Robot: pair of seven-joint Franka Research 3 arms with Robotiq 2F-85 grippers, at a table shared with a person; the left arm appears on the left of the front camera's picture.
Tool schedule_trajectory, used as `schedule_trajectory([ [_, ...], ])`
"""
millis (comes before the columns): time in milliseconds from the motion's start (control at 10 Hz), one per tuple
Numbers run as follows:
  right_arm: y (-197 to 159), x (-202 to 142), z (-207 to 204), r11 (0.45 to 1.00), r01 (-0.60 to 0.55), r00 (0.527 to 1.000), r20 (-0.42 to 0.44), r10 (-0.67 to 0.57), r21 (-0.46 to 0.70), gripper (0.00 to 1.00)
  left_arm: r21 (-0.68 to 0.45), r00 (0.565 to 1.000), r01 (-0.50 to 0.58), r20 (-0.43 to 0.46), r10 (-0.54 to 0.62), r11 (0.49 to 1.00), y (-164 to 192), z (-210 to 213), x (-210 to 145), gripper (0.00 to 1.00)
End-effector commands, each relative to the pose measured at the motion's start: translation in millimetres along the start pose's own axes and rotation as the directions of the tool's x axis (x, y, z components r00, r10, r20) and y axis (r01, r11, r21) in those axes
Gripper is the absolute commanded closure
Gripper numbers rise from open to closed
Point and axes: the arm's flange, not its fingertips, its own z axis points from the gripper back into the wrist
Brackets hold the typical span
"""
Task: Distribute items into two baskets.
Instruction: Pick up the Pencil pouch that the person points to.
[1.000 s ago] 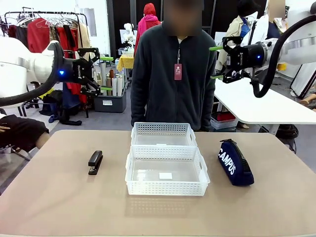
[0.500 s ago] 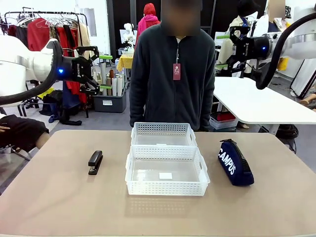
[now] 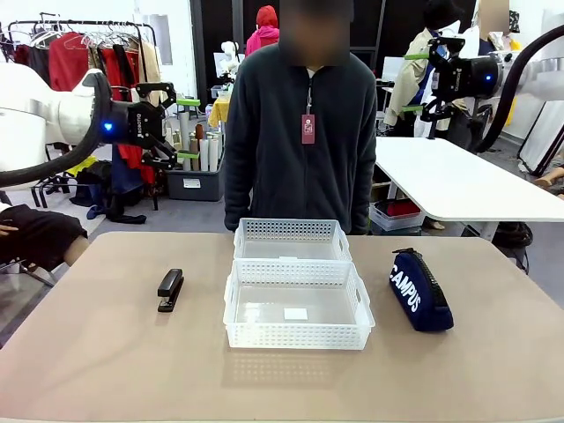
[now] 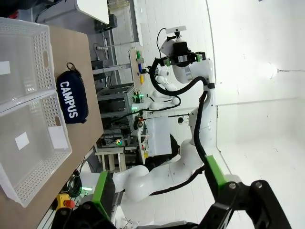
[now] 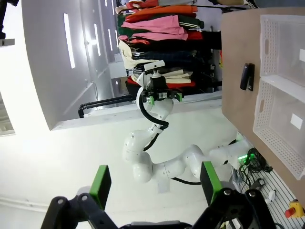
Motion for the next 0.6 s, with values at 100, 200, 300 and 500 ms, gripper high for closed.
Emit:
schedule_trajectory([
  [100,-11.2,-4.9,8.6,0.998,0.029,0.999,-0.019,-0.03,-0.048,0.0,0.0,1.0,0.0,0.0,0.0,1.0,0.0,0.0,0.0,0.0],
  [200,-14.9,-6.3,11.2,0.998,0.029,0.999,-0.029,-0.031,-0.05,0.0,0.003,1.0,-0.002,0.014,0.002,1.0,-2.1,2.6,8.6,0.0],
  [300,-19.9,-7.1,12.4,0.998,0.036,0.999,-0.03,-0.038,-0.057,0.0,-0.001,1.0,-0.006,0.022,0.006,1.0,-8.6,5.7,15.3,0.0],
  [500,-29.2,-8.3,15.4,0.997,0.041,0.997,-0.056,-0.045,-0.06,0.0,-0.013,1.0,-0.001,0.03,0.002,1.0,-13.5,8.8,18.1,0.0],
])
